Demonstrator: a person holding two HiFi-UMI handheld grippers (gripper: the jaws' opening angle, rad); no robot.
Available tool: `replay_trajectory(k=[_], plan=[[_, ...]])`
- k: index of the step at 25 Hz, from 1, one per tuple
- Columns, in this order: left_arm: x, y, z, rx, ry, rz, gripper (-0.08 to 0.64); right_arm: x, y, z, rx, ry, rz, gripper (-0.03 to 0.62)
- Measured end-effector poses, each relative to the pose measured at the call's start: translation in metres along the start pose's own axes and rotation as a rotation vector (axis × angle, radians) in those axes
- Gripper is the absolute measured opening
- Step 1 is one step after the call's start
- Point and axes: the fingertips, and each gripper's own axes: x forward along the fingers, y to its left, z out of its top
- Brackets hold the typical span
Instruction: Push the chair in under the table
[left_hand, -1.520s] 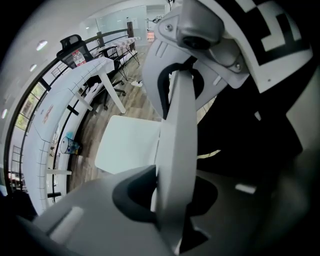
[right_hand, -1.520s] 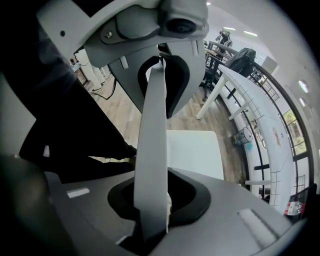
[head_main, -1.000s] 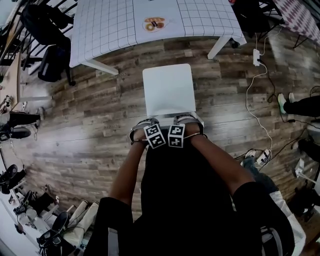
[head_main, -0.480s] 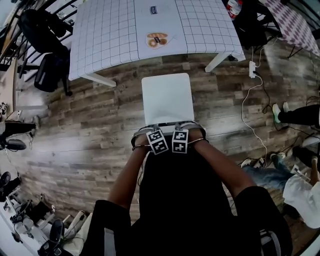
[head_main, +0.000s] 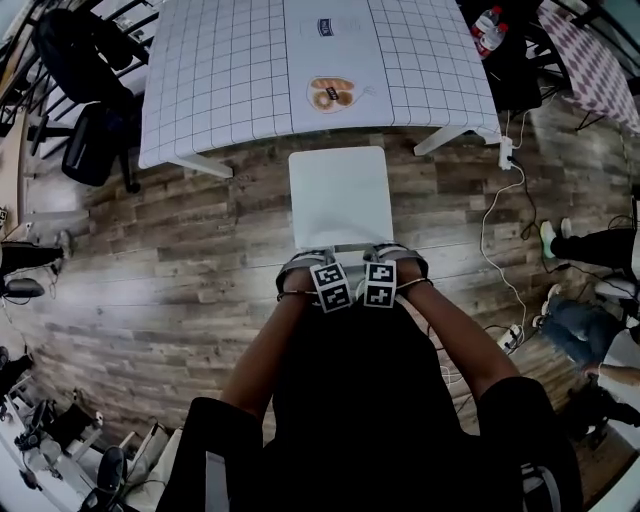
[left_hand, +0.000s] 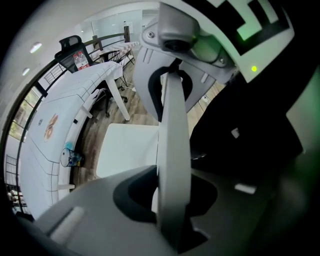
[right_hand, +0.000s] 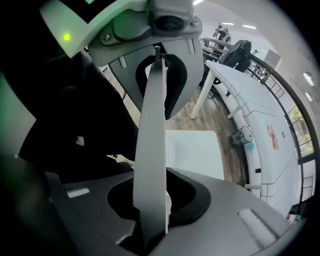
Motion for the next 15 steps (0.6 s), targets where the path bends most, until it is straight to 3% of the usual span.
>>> replay_trajectory(k=[15], plan=[[-0.004,0.075,-0.014,0.048,0.001,-0.011,0.086,0.004,-0.072,0.016,0.048,0.007,-0.007,0.074]])
